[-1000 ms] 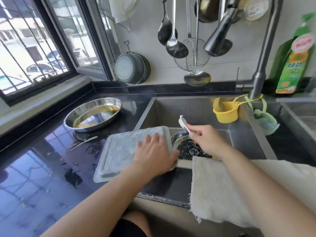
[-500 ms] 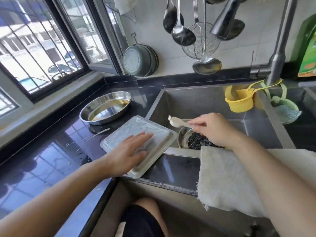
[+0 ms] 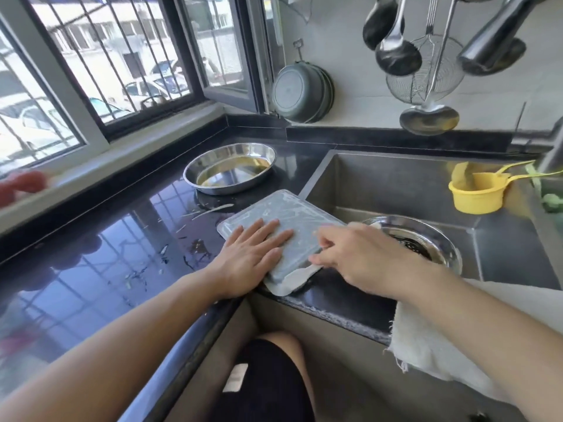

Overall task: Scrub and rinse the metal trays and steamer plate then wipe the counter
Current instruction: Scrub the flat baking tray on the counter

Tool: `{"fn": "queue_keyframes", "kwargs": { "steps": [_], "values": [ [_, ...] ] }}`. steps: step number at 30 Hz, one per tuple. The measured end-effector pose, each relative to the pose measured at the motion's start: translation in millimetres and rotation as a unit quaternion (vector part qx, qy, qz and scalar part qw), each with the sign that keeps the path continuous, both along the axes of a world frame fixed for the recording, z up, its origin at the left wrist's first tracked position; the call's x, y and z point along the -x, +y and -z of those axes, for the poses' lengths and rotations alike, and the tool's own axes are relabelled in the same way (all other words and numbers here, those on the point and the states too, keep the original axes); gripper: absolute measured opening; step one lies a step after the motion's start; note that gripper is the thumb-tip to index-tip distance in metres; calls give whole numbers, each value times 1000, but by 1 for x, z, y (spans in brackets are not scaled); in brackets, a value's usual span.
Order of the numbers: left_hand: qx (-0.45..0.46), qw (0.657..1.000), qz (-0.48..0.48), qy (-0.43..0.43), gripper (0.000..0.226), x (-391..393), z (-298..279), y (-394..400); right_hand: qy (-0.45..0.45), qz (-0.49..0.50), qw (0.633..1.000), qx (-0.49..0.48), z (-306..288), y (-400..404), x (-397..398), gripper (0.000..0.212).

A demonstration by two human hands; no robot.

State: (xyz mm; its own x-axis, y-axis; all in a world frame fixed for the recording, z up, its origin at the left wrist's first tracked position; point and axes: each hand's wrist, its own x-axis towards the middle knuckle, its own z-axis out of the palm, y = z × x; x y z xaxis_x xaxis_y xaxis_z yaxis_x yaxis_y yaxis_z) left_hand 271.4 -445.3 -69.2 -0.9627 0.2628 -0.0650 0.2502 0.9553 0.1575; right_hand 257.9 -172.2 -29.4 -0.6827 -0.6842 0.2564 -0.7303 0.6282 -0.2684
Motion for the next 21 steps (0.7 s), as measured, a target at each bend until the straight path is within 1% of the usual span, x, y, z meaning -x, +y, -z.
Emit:
{"fn": "queue_keyframes", "kwargs": {
  "steps": [2,4,6,8,9,11,13,15,16,17,18,19,21],
  "values": [
    [-2,1000,2,2,55,0,1,0,-18,88,996,-23,-8,29,21,35],
    [-4,1000,4,7,53,0,2,-1,8,128,990,-63,-13,50,36,35],
    [-7,1000,4,10,52,0,3,-1,34,85,993,-71,-13,41,32,32],
    [-3,1000,3,7,55,1,3,-1,53,-15,996,-64,-7,9,13,22],
    [-1,1000,3,4,57,2,3,-1,60,-62,994,-70,-3,-6,7,20],
    [4,1000,5,0,59,2,2,-1,70,-106,988,-90,2,-17,7,16],
    [6,1000,7,-6,54,2,1,0,73,-69,991,-91,4,1,27,17],
    [4,1000,6,-4,51,1,1,-1,27,32,996,-85,5,37,53,31],
    [4,1000,6,-4,51,1,1,-2,-3,87,994,-65,6,57,65,35],
    [1,1000,8,-6,51,1,1,-3,-22,133,990,-36,9,76,75,30],
    [-2,1000,14,-8,50,2,1,-2,-31,161,986,-4,12,91,81,20],
    [-3,1000,23,-9,49,5,1,-2,-37,181,982,28,17,101,85,15],
    [-1,998,49,-24,47,11,-4,-1,-59,205,974,70,21,107,88,20]
  ]
}}
